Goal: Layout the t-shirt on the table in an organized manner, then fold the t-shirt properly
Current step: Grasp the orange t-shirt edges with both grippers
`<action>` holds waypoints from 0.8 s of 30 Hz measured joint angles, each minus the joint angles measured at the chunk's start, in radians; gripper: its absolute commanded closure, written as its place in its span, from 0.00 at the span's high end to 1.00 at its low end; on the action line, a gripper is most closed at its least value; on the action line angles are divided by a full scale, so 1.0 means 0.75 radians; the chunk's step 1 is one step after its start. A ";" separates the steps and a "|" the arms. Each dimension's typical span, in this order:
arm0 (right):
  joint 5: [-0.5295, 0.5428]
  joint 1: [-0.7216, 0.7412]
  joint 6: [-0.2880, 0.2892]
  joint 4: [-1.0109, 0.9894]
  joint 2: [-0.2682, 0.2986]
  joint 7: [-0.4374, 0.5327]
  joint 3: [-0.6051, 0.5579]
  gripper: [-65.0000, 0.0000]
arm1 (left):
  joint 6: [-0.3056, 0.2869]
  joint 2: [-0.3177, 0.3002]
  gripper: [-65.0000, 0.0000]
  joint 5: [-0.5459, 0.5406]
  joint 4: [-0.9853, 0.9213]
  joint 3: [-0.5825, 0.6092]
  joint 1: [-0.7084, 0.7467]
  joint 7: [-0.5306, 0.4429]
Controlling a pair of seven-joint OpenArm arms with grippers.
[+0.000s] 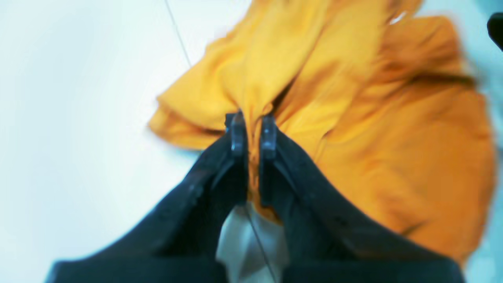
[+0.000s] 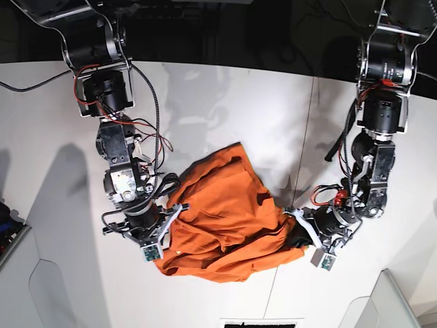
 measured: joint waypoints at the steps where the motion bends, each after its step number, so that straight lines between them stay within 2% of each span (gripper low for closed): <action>1: 0.003 -0.019 0.000 0.049 0.015 -0.005 0.000 0.00 | -0.019 -0.025 0.00 -0.043 0.056 -0.002 0.011 0.031; 3: 0.008 -0.076 -0.002 0.151 0.046 0.001 0.000 0.00 | -0.057 -0.061 0.00 -0.104 0.163 -0.002 0.040 0.114; 6: 0.010 -0.175 -0.102 0.278 0.085 -0.047 0.005 0.00 | -0.068 -0.104 0.00 -0.165 0.278 0.005 0.077 0.238; 10: 0.011 -0.309 -0.120 0.420 0.126 -0.064 0.085 0.00 | -0.068 -0.184 0.00 -0.298 0.390 0.004 0.104 0.325; 12: 0.030 -0.388 -0.120 0.479 0.129 -0.065 0.143 0.00 | -0.113 -0.209 0.00 -0.347 0.463 -0.018 0.134 0.344; 13: 0.079 -0.427 -0.098 0.503 0.129 -0.061 0.163 0.00 | -0.119 -0.212 0.00 -0.361 0.499 -0.034 0.154 0.348; 14: 0.119 -0.462 -0.033 0.521 0.130 -0.065 0.178 0.00 | -0.123 -0.210 0.00 -0.363 0.523 -0.048 0.168 0.354; 17: 0.255 -0.505 0.216 0.529 0.125 -0.009 0.173 0.00 | -0.123 -0.208 0.00 -0.358 0.533 -0.061 0.193 0.355; 18: 0.283 -0.499 0.293 0.528 0.114 0.005 0.164 0.04 | -0.123 -0.208 0.00 -0.357 0.534 -0.061 0.199 0.355; 19: 0.302 -0.486 0.335 0.528 0.099 0.024 0.154 0.17 | -0.123 -0.205 0.00 -0.358 0.534 -0.061 0.205 0.353; 21: 0.306 -0.449 0.345 0.523 0.056 0.032 0.123 0.41 | -0.123 -0.203 0.00 -0.357 0.534 -0.064 0.227 0.352; 22: 0.302 -0.422 0.345 0.509 0.036 0.040 0.105 0.49 | -0.123 -0.203 0.00 -0.356 0.533 -0.064 0.238 0.352; 24: 0.253 -0.354 0.344 0.445 0.009 0.051 0.066 0.51 | -0.124 -0.200 0.00 -0.350 0.533 -0.063 0.258 0.353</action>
